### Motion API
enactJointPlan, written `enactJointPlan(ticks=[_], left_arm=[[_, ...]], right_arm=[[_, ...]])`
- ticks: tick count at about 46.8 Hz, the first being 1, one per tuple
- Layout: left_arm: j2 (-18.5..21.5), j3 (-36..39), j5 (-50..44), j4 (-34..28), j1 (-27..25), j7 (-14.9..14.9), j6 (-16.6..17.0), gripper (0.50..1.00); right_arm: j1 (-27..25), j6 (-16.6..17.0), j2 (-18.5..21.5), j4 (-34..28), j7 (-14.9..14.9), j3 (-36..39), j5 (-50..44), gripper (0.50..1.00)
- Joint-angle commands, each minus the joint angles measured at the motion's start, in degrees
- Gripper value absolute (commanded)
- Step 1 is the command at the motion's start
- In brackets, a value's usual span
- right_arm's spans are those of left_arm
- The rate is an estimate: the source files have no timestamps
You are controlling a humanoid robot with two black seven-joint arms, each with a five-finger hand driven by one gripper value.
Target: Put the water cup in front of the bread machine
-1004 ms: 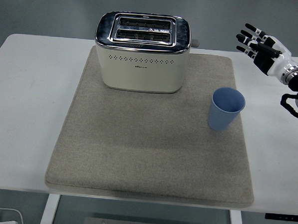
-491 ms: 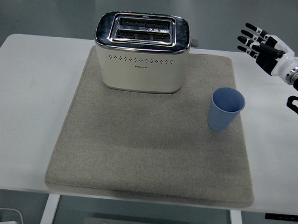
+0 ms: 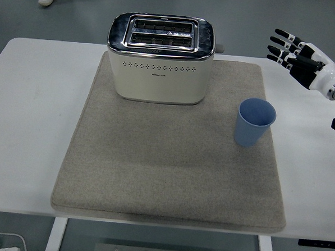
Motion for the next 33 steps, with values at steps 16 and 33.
enactJointPlan(ticks=[16, 33], left_arm=[[0.0, 0.0, 0.0, 0.0, -0.01, 0.01, 0.0, 1.0], [0.0, 0.0, 0.0, 0.0, -0.01, 0.01, 0.0, 1.0]], right_arm=[[-6.41, 1.87, -9.19, 11.04, 4.45, -0.09, -1.24, 0.926], [-10.11, 2.22, -14.9, 18.26, 8.68, 0.34, -8.09, 0.926]])
